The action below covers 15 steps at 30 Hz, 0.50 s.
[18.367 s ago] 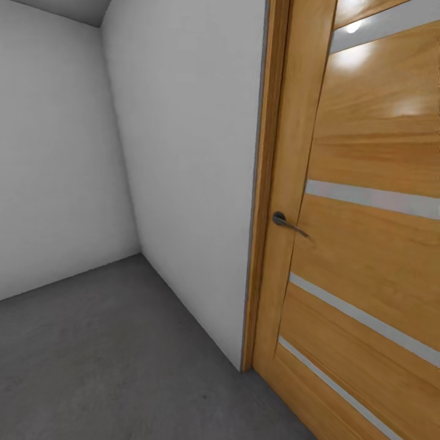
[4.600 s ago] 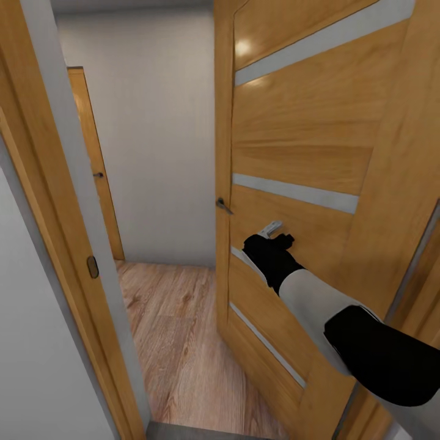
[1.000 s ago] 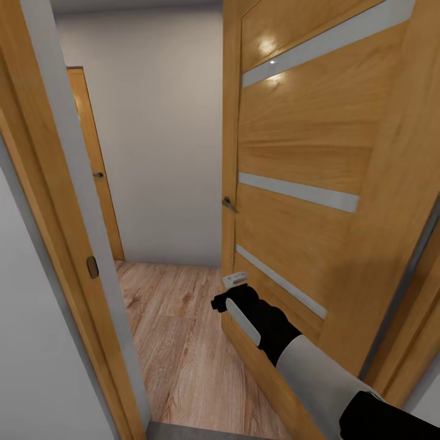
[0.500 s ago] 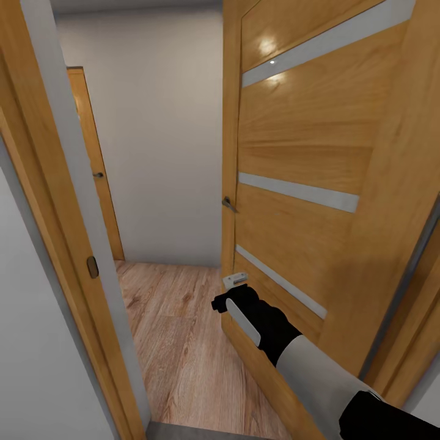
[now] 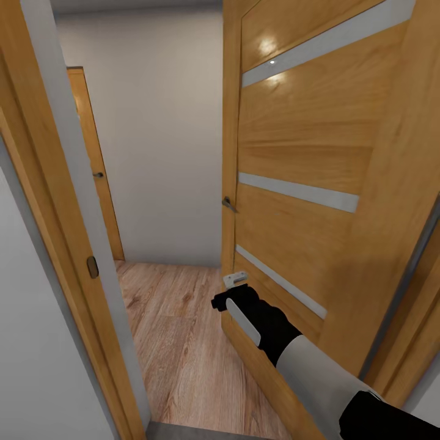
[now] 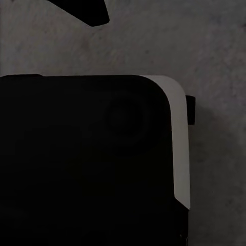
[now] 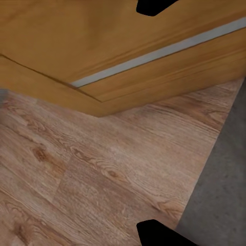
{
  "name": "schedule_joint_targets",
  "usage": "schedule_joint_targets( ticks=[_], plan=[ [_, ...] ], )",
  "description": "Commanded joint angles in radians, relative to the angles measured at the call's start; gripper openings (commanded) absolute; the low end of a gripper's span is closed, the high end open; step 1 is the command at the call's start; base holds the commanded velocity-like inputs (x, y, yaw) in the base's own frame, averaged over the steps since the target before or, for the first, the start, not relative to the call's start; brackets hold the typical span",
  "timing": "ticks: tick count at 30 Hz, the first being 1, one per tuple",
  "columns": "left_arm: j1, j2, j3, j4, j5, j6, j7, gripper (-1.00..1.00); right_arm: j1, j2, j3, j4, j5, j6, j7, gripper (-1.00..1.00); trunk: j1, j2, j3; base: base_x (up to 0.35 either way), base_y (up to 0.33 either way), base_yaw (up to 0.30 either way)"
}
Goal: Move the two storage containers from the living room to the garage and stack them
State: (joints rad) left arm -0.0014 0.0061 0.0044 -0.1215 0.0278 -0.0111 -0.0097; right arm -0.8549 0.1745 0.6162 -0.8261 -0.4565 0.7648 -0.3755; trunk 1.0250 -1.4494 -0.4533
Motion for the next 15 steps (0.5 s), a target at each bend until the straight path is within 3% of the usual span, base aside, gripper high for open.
schedule_joint_targets(
  ticks=[1, 15],
  plan=[
    [0.000, 0.000, 0.000, -0.001, 0.003, -0.001, -0.001, 1.00, -0.001, 0.000, 0.002, -0.001, -0.011, -0.003, -0.009, 1.00, 0.000, -0.001, -0.001, 0.000, 0.000, 0.000],
    [0.000, 0.000, -0.002, -0.004, 0.003, -0.001, -0.002, 1.00, -0.001, 0.000, 0.000, 0.002, -0.007, -0.050, -0.024, 1.00, 0.000, -0.001, -0.001, 0.000, 0.000, -0.049]
  ],
)
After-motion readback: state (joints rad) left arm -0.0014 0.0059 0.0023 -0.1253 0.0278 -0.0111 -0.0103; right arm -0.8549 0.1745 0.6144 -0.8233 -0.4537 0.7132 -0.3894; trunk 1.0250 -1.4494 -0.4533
